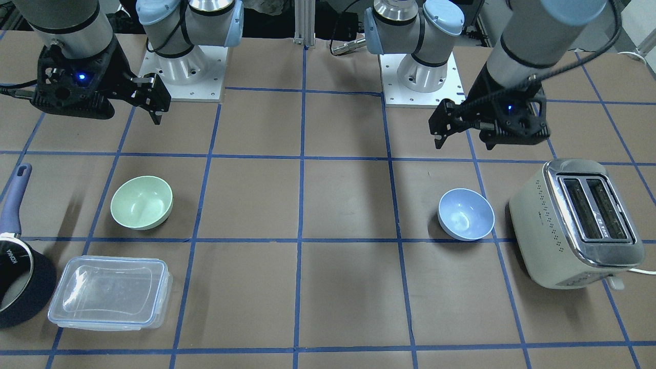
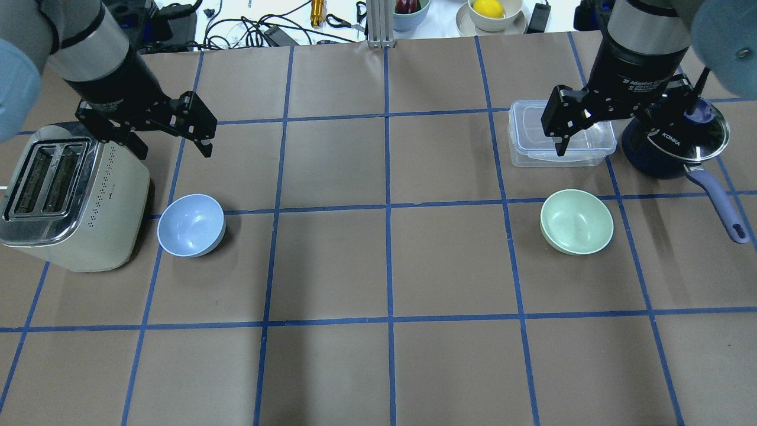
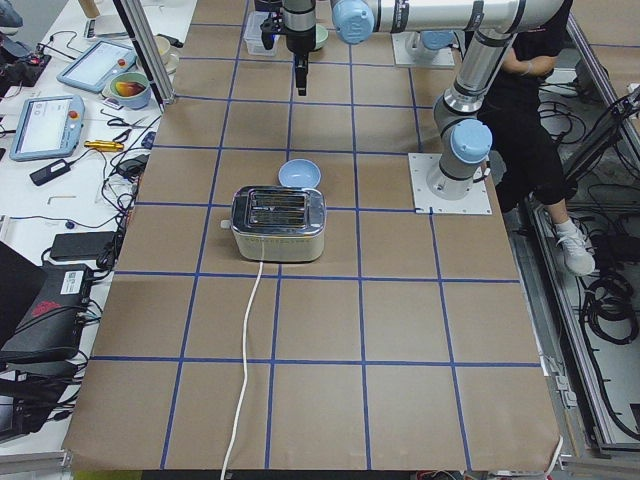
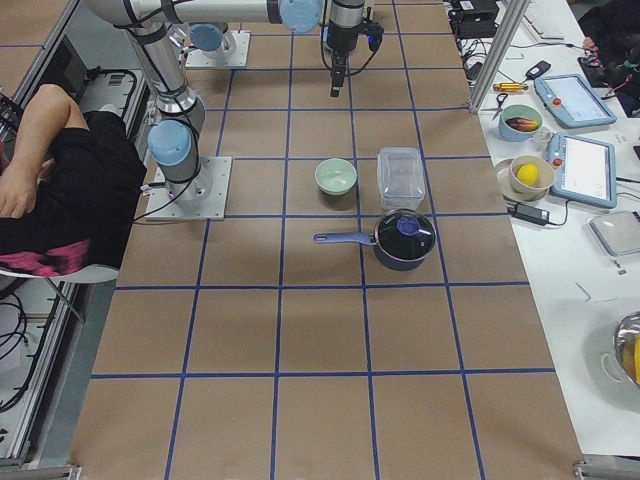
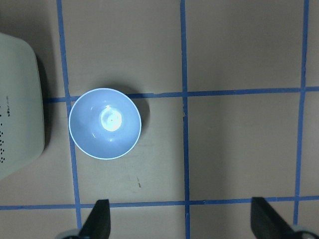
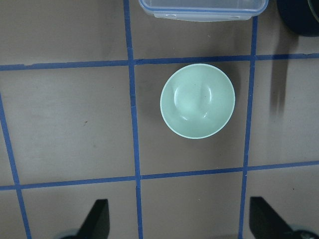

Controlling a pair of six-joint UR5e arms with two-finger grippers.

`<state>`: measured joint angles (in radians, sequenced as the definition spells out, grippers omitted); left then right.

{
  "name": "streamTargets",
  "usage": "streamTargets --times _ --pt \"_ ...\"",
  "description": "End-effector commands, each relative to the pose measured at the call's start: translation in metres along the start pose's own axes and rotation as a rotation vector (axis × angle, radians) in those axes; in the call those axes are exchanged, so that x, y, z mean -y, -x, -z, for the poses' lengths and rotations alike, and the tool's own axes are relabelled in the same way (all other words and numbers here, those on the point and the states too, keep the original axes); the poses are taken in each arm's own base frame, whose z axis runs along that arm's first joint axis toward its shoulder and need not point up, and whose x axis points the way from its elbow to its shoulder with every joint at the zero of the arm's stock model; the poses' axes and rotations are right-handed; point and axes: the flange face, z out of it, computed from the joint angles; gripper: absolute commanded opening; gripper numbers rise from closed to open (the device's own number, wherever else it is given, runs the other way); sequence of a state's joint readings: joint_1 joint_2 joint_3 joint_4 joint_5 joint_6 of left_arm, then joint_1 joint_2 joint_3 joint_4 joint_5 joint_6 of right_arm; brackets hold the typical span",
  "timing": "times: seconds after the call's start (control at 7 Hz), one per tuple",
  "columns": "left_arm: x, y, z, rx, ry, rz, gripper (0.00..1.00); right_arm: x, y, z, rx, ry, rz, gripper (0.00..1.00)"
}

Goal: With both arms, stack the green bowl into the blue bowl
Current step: 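Lower the left gripper toward the light blue bowl beside the toaster, then grasp the rim of the light blue bowl with the left gripper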

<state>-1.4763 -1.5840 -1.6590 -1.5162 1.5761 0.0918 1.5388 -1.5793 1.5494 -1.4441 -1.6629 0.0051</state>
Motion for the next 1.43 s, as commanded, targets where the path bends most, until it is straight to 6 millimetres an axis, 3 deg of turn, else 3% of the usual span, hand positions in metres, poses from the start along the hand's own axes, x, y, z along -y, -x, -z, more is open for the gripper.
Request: streamTargets --times 0.0,0.14,0.29,0.71,0.86,1.0,1.29 --pt "0.005 0.014 -0.121 0.058 0.019 0.017 0.98 -0.006 0.001 0.002 0.009 0.017 0.002 1.0" --pt "0.0 0.019 -0.175 0.114 -0.003 0.014 0.98 -0.006 0.001 0.004 0.011 0.015 0.005 1.0" --pt "-0.002 0.019 -0.202 0.114 0.025 -0.015 0.98 -0.007 0.002 0.006 0.027 0.012 0.007 1.0" --pt "0.011 0.02 -0.239 0.11 0.048 -0.019 0.82 -0.013 0.008 0.011 0.111 -0.003 0.006 1.0" --pt "0.016 0.021 -0.244 0.116 0.051 -0.03 0.57 -0.007 0.003 0.003 0.095 0.004 -0.016 1.0" --pt "0.016 0.02 -0.246 0.114 0.056 -0.08 0.37 0.013 -0.032 -0.016 0.042 0.043 -0.056 1.0" --pt "0.016 0.02 -0.244 0.117 0.051 -0.088 0.0 0.06 -0.132 -0.056 0.062 0.022 -0.103 1.0"
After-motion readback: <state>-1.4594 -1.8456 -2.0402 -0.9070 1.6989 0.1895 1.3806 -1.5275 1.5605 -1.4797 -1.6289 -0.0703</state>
